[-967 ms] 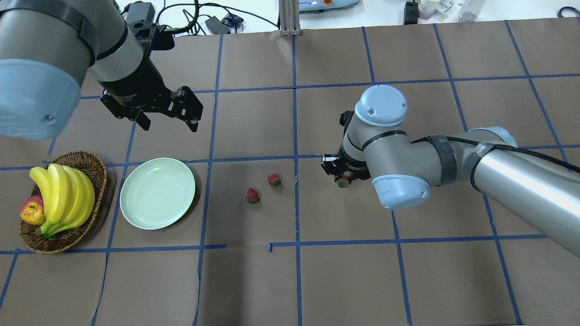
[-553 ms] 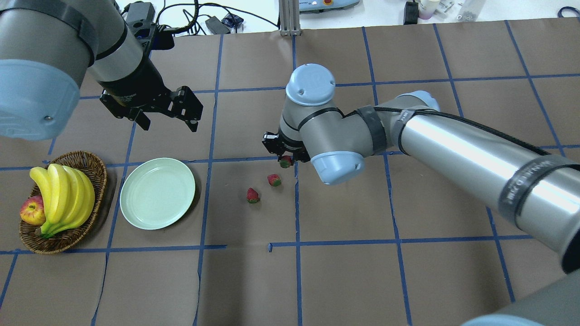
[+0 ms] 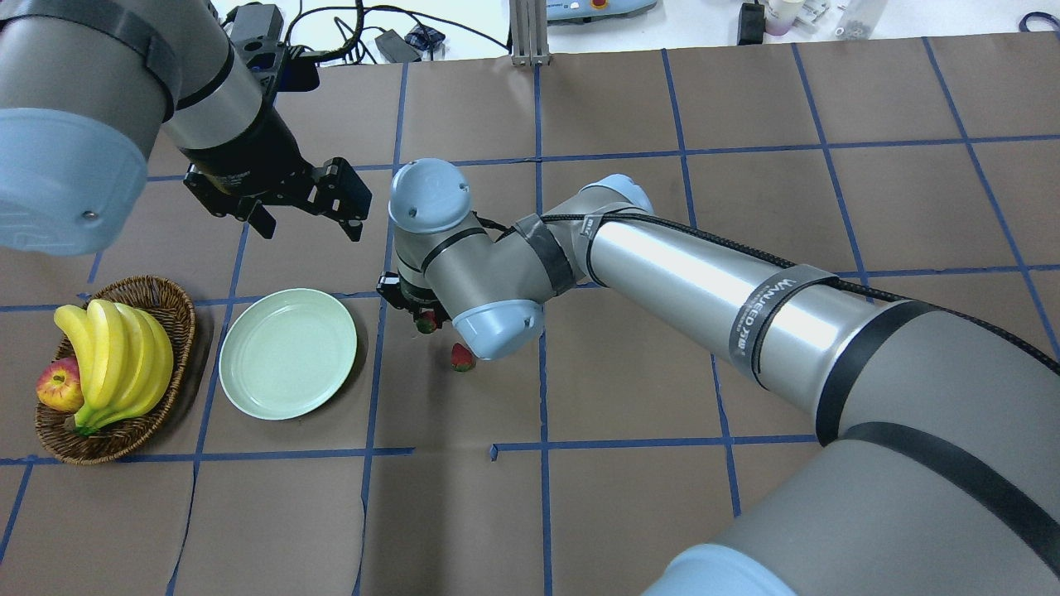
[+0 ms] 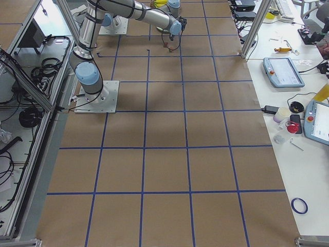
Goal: Collect all strawberries into plate
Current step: 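Carry the last strawberry and release it near the other two, then raise the right arm back to rest while the left gripper moves toward the strawberries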
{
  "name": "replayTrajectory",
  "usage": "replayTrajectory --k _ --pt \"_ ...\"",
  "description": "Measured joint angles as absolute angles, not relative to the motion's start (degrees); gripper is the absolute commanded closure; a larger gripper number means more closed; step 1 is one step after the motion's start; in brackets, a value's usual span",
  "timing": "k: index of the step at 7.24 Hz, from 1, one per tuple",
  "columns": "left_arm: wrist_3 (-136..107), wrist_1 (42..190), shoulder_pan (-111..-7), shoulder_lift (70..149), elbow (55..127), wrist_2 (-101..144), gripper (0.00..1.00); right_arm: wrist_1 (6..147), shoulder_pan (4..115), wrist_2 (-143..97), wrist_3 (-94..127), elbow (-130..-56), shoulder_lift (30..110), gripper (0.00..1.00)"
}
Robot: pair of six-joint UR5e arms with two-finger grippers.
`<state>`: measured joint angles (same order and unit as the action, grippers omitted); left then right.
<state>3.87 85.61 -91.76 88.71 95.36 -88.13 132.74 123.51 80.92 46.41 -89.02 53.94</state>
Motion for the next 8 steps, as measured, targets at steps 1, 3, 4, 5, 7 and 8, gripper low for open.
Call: replayTrajectory --k 1,3,4,5,7,8 --pt "3.87 85.61 -91.76 88.7 95.36 -88.14 0.0 132.75 123.96 81.2 46.46 -88.54 53.11 0.01" --pt "3.87 85.6 -91.76 88.65 95.36 -88.15 0.0 132.76 124.1 82.81 46.09 -88.64 52.81 0.0" --pt "3.89 85.61 -91.76 88.62 95.36 -88.15 0.0 132.67 124.09 83.5 45.92 -88.77 53.31 0.0" --pt "3.92 85.61 -91.76 88.61 95.36 -88.17 0.0 132.02 123.89 84.06 45.57 -88.91 54.7 0.0" --pt "3.95 85.6 -91.79 88.45 95.36 -88.19 0.0 125.64 121.41 86.32 42.99 -89.69 59.92 0.0" --pt "3.95 85.6 -91.78 88.38 95.36 -88.22 0.0 123.45 118.93 88.04 40.85 -91.56 62.79 0.0"
